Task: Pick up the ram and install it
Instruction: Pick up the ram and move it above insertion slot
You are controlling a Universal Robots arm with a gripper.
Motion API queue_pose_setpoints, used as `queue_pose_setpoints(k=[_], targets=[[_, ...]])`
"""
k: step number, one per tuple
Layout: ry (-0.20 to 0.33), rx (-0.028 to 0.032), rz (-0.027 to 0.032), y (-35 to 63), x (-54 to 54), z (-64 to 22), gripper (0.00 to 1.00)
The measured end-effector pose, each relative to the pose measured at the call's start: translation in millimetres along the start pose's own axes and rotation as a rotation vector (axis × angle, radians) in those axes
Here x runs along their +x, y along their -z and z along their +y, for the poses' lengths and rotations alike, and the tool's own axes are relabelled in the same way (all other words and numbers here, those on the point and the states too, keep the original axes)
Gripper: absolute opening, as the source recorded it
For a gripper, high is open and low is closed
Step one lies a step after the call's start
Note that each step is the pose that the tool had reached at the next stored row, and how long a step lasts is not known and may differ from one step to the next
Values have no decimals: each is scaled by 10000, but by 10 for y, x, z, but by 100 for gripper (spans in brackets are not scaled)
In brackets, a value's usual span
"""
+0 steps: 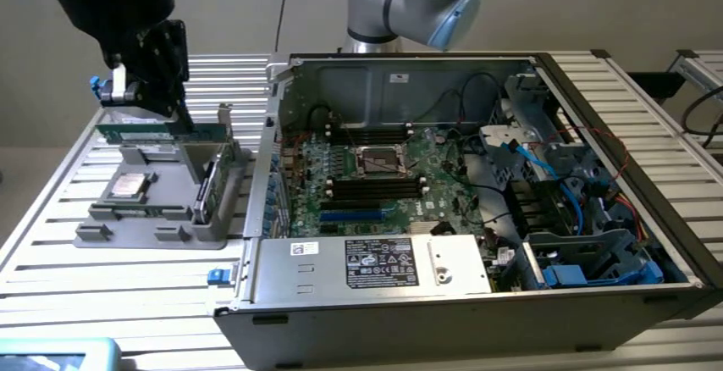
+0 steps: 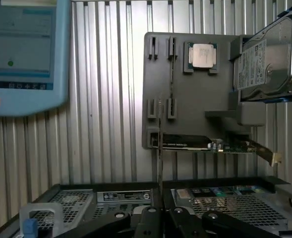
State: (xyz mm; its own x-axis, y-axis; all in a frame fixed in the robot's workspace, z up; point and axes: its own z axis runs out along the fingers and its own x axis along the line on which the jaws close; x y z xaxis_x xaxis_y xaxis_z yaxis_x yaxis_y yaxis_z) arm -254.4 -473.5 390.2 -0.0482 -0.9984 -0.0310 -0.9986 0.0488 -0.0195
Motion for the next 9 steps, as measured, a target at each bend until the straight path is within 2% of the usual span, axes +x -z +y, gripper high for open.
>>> queue_pose_setpoints(k=[9], targets=[[22,-2,-6,12,-20,-404,12]])
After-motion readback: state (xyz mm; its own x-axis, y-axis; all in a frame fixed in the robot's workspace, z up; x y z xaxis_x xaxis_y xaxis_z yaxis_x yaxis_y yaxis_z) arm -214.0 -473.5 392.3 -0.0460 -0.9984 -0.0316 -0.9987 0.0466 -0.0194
